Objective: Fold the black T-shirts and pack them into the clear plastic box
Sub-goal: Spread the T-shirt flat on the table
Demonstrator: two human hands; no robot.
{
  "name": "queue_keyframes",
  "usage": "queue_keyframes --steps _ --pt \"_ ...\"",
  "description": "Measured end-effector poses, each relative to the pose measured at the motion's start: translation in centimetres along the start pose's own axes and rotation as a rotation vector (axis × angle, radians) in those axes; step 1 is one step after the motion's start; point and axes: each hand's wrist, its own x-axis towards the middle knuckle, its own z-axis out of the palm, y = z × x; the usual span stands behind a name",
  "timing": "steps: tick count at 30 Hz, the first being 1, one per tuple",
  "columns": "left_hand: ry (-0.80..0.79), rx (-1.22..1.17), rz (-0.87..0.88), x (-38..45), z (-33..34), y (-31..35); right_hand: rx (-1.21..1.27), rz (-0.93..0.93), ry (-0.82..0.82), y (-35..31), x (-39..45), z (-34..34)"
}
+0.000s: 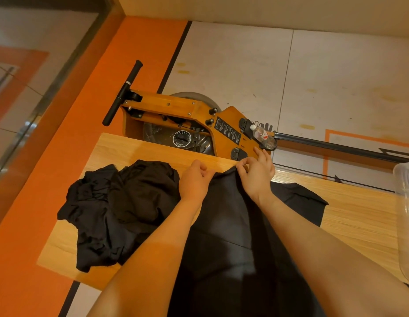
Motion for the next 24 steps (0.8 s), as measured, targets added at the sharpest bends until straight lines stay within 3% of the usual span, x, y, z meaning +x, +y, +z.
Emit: queue_keyframes --steps 9,18,24 --pt "0.113 -0.101 -0.063 0.2 -0.2 -0.2 -0.005 0.004 -0.014 0.1 0.4 0.1" --pt "-0.011 0.191 0.080 1.0 0.8 -0.2 -0.202 -0.229 -0.062 0.5 0.0 0.4" --pt "0.027 0.197 0.093 1.6 0.2 0.3 -0.184 -0.183 -0.040 0.2 0.7 0.6"
